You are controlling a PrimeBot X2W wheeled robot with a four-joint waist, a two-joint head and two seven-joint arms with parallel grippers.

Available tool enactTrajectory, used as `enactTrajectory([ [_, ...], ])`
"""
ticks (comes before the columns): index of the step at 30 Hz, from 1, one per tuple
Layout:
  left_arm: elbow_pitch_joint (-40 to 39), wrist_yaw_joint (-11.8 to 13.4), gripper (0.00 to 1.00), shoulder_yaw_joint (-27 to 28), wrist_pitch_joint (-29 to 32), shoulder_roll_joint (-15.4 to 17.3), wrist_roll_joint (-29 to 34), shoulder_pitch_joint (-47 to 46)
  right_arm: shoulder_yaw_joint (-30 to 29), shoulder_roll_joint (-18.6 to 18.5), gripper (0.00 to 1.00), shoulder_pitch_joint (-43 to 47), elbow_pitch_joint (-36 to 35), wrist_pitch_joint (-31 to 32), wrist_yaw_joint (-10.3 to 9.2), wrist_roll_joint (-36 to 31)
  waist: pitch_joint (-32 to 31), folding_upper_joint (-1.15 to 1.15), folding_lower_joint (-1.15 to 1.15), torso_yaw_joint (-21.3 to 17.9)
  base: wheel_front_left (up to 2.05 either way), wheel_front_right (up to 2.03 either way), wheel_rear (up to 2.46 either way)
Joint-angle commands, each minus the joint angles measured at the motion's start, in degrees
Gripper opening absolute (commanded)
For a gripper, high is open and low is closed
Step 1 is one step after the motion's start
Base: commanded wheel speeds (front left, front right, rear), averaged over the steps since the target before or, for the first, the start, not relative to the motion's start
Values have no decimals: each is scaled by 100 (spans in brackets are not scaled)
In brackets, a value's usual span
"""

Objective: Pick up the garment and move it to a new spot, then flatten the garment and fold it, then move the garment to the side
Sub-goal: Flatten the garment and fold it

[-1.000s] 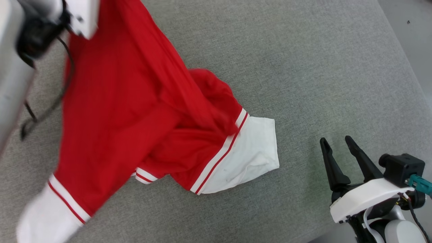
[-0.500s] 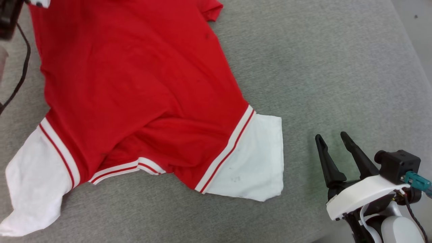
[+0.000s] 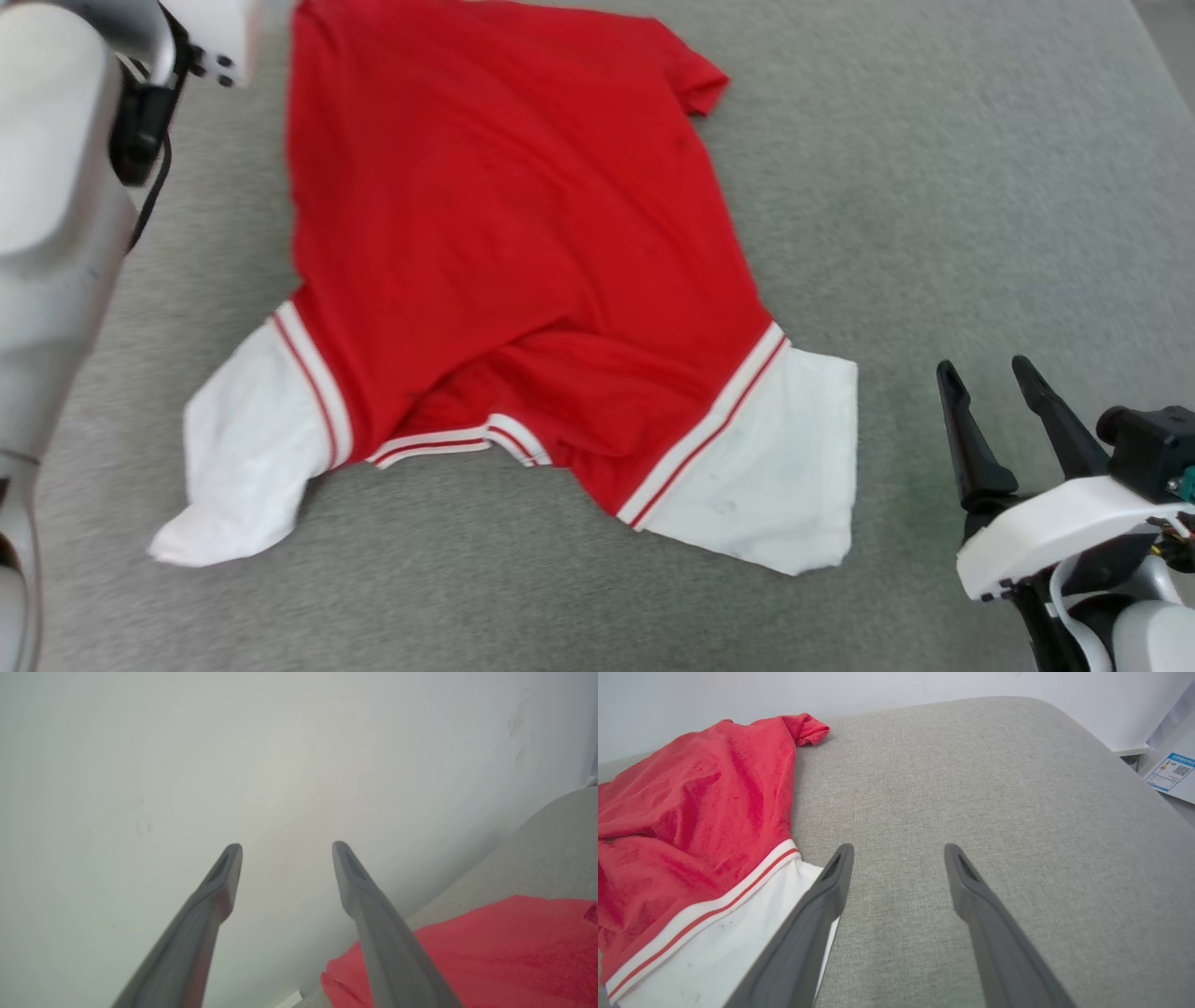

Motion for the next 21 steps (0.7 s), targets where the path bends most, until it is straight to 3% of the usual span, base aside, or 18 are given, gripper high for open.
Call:
enactTrajectory([
  [1, -86, 67, 100, -34, -172, -15, 8, 285, -62, -74, 100, 98, -80, 79, -2, -46, -453, 0, 0, 480, 0, 0, 0],
  [8, -725, 338, 100, -23, -486, 114, -132, 1209, -244, -192, 100, 323, -303, 350, -2, -71, -967, 0, 0, 1063, 0, 0, 0],
  [14, -1764, 852, 100, 204, -607, 302, -666, 2825, -319, -209, 100, 553, -422, 492, -2, -26, -1366, 0, 0, 1441, 0, 0, 0],
  [21, -3107, 1645, 100, 565, -717, 441, -1222, 4754, -358, -198, 100, 817, -455, 536, -2, 24, -1580, 0, 0, 1690, 0, 0, 0],
])
